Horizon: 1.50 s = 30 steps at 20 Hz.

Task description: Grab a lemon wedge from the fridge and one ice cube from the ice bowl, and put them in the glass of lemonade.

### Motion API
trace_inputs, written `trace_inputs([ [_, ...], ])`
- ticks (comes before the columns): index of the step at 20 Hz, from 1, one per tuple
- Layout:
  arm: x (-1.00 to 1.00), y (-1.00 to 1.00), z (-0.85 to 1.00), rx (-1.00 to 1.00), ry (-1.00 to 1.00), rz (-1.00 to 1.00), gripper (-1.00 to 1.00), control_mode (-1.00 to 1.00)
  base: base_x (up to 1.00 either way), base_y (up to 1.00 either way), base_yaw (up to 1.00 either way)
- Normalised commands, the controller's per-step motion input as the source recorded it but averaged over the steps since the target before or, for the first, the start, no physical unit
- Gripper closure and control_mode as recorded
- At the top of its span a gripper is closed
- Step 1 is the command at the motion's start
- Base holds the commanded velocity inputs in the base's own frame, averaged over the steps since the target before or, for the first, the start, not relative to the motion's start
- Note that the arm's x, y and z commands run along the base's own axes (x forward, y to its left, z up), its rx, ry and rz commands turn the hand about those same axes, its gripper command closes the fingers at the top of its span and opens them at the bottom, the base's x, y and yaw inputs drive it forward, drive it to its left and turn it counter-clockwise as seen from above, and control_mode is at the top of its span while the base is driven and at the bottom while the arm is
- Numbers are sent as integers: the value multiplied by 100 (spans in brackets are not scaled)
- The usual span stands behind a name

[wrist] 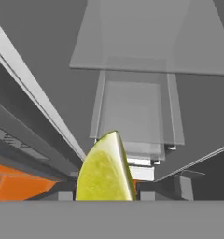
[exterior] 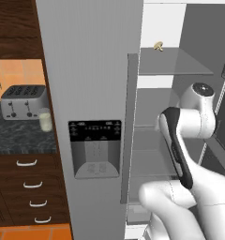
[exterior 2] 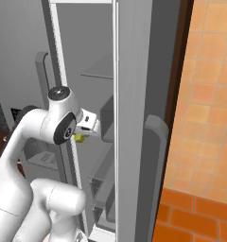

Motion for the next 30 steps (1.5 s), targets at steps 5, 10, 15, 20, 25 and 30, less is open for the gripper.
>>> trace_inputs([
  [5, -86, 36, 32, 0, 0, -9, 100, -100, 0, 0, 0],
  [10, -25, 0, 7, 0, -1, -3, 100, -100, 0, 0, 0],
  [15, -2, 0, 0, 0, 0, 0, 100, -100, 0, 0, 0],
  [20, -9, 8, 0, 0, -1, 0, 100, 100, -25, 75, 0],
  [25, 0, 0, 0, 0, 0, 0, 100, 100, 2, 100, -10],
  [30, 0, 0, 0, 0, 0, 0, 100, 100, 17, 100, -15],
])
